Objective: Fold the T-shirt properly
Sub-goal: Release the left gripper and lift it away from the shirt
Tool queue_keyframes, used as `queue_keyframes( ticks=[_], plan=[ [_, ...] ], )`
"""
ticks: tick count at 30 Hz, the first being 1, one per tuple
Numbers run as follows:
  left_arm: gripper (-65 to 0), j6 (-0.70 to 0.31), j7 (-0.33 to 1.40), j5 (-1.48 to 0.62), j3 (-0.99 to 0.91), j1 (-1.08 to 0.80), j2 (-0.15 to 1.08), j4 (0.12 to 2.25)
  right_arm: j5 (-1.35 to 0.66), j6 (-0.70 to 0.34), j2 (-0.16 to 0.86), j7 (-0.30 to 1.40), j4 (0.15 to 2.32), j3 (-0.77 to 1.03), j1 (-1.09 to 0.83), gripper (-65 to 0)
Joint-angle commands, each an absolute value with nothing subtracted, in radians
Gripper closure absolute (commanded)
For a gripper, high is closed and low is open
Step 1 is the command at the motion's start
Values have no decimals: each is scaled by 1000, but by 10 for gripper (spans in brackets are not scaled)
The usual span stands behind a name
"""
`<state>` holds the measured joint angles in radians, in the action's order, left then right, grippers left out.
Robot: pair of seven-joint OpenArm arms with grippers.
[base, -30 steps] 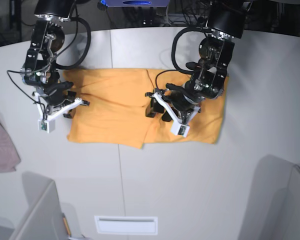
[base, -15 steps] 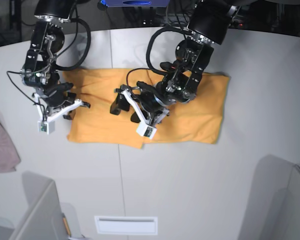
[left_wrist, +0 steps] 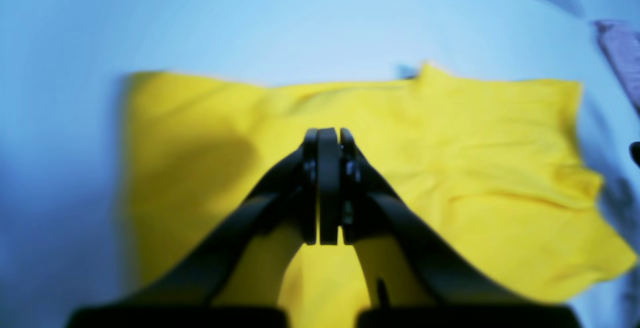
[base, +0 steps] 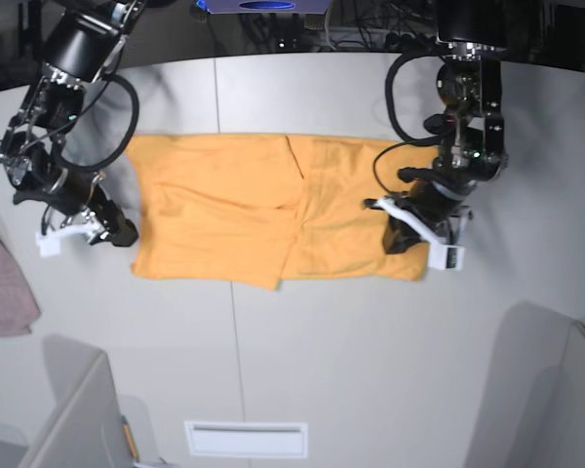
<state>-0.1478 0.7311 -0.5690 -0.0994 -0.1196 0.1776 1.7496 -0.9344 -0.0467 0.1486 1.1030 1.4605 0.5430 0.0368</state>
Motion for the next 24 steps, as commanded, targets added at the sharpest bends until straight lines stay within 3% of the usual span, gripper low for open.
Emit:
queue_keyframes(
  ticks=[1, 7, 13, 24],
  plan=[
    [0, -150, 713, -575, -136, -128, 208, 1771, -987, -51, 176, 1099, 1437, 538, 58, -327],
    [0, -154, 710, -573, -366, -226, 282, 1764, -957, -51, 269, 1036, 1348, 418, 59, -326],
    [0, -303, 710, -568, -527, -277, 292, 1762, -955, -51, 272, 1027, 1244, 355, 70, -327],
    [0, -321, 710, -567, -544, -277, 294, 1679, -951, -101, 245, 1030, 1257, 171, 65, -323]
  ],
)
